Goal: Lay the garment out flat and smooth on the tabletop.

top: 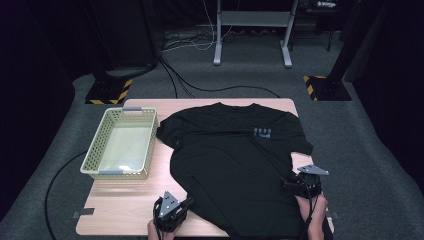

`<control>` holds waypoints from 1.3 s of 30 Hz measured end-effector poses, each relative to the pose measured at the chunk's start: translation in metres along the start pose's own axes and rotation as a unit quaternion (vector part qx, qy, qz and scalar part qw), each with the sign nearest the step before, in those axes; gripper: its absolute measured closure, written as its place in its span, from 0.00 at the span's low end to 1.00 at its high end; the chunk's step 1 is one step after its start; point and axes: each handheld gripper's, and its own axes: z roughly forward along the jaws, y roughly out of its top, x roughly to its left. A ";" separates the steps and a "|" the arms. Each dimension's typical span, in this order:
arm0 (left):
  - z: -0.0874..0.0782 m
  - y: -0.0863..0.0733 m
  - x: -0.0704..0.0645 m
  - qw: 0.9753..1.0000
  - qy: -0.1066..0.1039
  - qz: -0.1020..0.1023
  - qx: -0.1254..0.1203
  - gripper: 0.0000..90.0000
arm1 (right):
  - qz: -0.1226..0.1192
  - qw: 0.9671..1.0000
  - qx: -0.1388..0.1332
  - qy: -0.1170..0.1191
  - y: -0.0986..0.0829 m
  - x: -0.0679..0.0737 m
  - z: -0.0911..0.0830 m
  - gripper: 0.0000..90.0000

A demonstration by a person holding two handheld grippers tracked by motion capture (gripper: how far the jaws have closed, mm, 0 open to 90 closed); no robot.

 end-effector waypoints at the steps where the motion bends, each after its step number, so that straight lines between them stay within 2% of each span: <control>1: -0.004 -0.003 0.000 1.000 0.001 -0.003 -0.001 0.94 | 0.000 1.000 0.000 0.000 0.000 0.000 0.000 0.16; 6: -0.027 -0.018 0.001 1.000 -0.001 -0.015 0.014 0.93 | 0.000 1.000 0.000 -0.001 0.000 0.000 0.000 0.16; 9: -0.040 -0.025 0.004 0.999 -0.012 -0.026 0.021 0.90 | 0.000 1.000 0.000 -0.001 0.000 0.000 0.000 0.16; 11: -0.049 -0.024 0.005 0.999 -0.025 -0.034 0.016 0.82 | 0.000 1.000 0.000 -0.001 0.000 0.000 0.000 0.16; 13: -0.055 -0.017 0.007 0.999 -0.029 -0.038 0.001 0.69 | 0.000 1.000 0.000 -0.002 0.000 0.001 0.000 0.16; 14: -0.056 -0.013 0.007 0.999 -0.025 -0.040 -0.007 0.63 | 0.000 1.000 0.001 -0.003 0.000 0.001 0.000 0.16; 15: -0.055 -0.007 0.008 0.999 -0.012 -0.034 -0.011 0.56 | 0.000 1.000 0.001 -0.003 0.000 0.001 0.000 0.16; 17: -0.044 0.004 0.014 1.000 -0.001 -0.027 -0.006 0.49 | 0.000 1.000 0.001 -0.004 0.000 0.001 0.000 0.16; 19: -0.025 0.014 0.019 1.000 0.010 -0.018 0.014 0.44 | 0.000 1.000 0.001 -0.004 0.000 0.001 0.000 0.15; 20: -0.013 0.018 0.021 0.999 0.027 -0.008 0.025 0.42 | 0.001 1.000 0.001 -0.004 0.000 0.000 0.000 0.15; 22: 0.006 0.022 0.026 0.998 0.035 0.002 0.050 0.37 | 0.002 1.000 0.002 -0.004 0.000 0.000 0.000 0.15; 23: 0.016 0.022 0.028 0.997 0.050 0.013 0.065 0.37 | 0.002 1.000 0.002 -0.004 0.000 0.000 0.000 0.15; 25: 0.026 0.019 0.029 0.995 0.055 0.017 0.087 0.37 | 0.001 1.000 0.002 -0.005 0.000 0.000 0.000 0.15; 26: 0.027 0.016 0.030 0.994 0.058 0.017 0.089 0.36 | 0.002 1.000 0.002 -0.006 0.000 0.001 0.000 0.15; 27: 0.025 0.013 0.031 0.995 0.055 0.010 0.083 0.36 | 0.003 1.000 0.003 -0.008 0.000 0.001 0.000 0.14; 39: -0.005 -0.005 0.032 0.995 0.052 0.014 0.085 0.37 | 0.010 1.000 0.015 -0.017 -0.011 0.000 -0.014 0.11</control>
